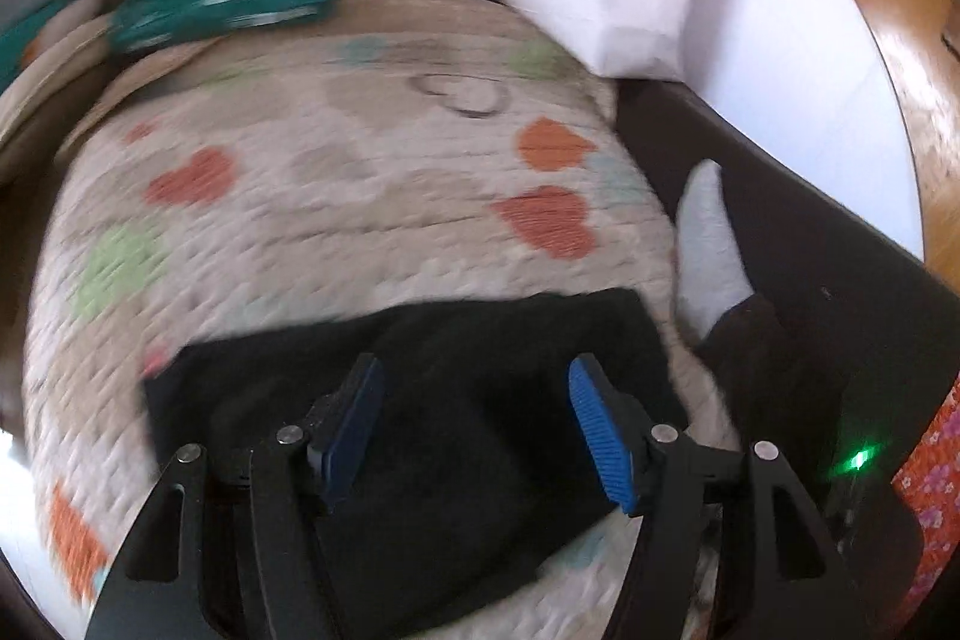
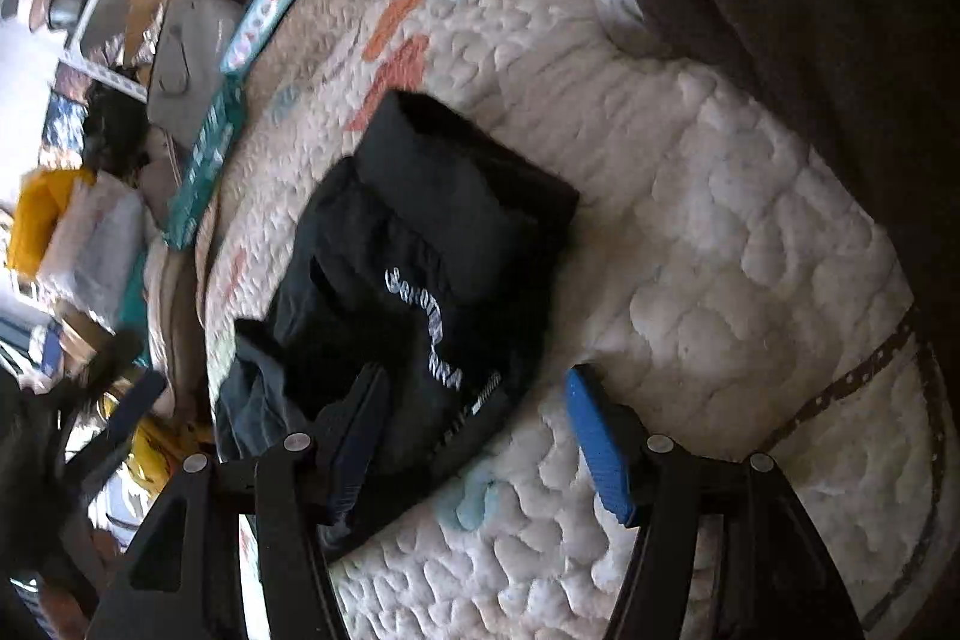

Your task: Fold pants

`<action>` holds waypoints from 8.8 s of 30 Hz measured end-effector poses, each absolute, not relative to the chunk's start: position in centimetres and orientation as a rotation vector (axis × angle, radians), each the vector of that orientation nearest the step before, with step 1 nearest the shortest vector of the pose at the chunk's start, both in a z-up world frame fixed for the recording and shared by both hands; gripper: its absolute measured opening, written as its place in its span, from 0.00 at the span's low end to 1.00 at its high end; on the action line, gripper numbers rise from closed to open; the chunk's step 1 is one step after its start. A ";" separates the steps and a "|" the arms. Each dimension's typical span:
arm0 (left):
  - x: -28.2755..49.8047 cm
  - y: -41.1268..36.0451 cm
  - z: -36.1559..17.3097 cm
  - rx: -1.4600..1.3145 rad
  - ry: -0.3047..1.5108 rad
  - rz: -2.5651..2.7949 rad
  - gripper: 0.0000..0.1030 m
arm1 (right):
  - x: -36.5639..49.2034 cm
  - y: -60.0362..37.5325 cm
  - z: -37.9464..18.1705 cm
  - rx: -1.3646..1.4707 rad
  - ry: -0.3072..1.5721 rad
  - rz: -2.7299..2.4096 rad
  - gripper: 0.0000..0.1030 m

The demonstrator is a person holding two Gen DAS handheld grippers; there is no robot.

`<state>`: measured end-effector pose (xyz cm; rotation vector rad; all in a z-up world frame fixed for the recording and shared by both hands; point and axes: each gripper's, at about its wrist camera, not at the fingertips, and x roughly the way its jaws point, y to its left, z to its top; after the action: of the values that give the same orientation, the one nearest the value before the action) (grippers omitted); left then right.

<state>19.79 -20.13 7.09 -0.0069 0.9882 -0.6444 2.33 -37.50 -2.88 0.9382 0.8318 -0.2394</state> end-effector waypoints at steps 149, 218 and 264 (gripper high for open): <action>18.1 -1.0 -3.8 -0.523 1.036 -0.510 0.89 | 17.5 -23.5 -3.9 0.714 1.063 0.322 0.84; 30.3 -3.8 -1.4 -0.504 1.130 -0.425 0.62 | 22.0 -32.8 -0.7 0.546 0.953 0.126 0.73; 0.3 -5.7 12.5 0.048 0.438 0.032 1.00 | -2.0 -25.7 9.8 0.157 0.438 -0.280 0.98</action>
<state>0.28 -5.73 12.47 0.0481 0.4381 0.0318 -1.98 -25.66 9.83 0.1570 0.4378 -0.2804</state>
